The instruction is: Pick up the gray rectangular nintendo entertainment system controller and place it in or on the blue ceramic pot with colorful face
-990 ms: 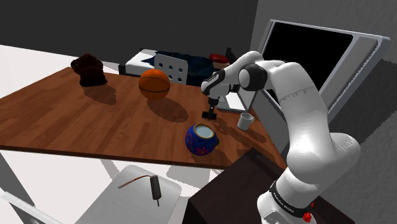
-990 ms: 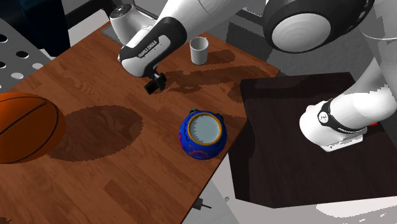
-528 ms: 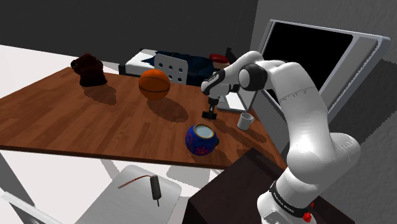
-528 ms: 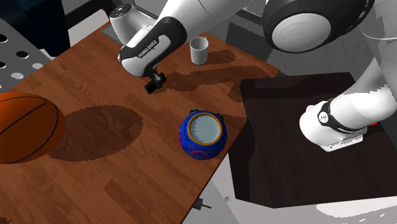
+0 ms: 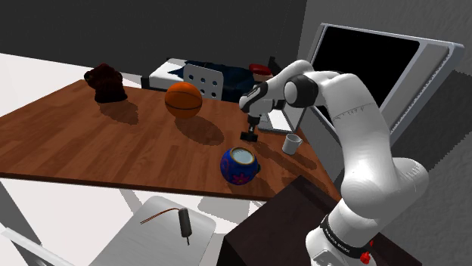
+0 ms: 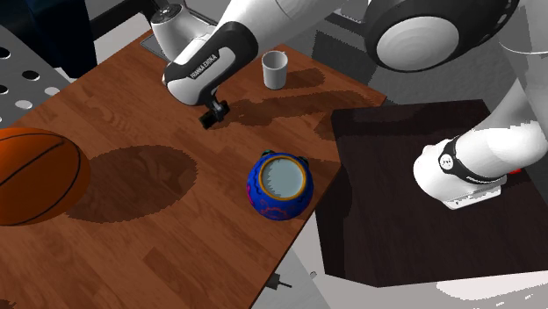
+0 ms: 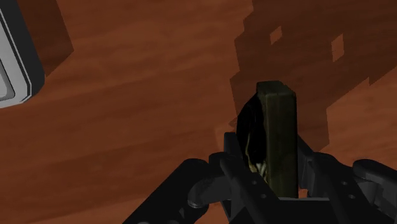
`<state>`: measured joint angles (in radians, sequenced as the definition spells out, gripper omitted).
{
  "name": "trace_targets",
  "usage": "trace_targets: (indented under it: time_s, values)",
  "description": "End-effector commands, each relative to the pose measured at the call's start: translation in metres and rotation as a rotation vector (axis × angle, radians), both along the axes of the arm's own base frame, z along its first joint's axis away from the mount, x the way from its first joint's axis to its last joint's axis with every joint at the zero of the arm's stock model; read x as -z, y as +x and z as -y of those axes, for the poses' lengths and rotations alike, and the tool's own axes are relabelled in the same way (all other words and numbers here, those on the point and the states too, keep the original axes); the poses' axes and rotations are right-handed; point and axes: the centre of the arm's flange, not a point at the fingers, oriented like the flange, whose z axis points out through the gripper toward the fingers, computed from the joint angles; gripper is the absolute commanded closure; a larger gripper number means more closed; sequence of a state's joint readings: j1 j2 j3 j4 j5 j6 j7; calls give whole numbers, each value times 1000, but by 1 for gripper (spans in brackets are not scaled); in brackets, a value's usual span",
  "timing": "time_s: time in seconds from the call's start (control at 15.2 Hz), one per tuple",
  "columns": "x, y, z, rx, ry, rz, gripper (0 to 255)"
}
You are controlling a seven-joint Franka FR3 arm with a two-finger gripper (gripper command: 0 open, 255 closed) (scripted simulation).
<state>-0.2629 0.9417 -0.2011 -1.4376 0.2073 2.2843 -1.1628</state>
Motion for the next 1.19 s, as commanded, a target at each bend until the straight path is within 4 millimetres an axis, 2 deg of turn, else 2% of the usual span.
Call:
trace_targets:
  time_s: [0.0,1.12]
  values:
    - [-7,0,0,0,1,-1,255]
    - [-97,0,0,0,1,-1,255]
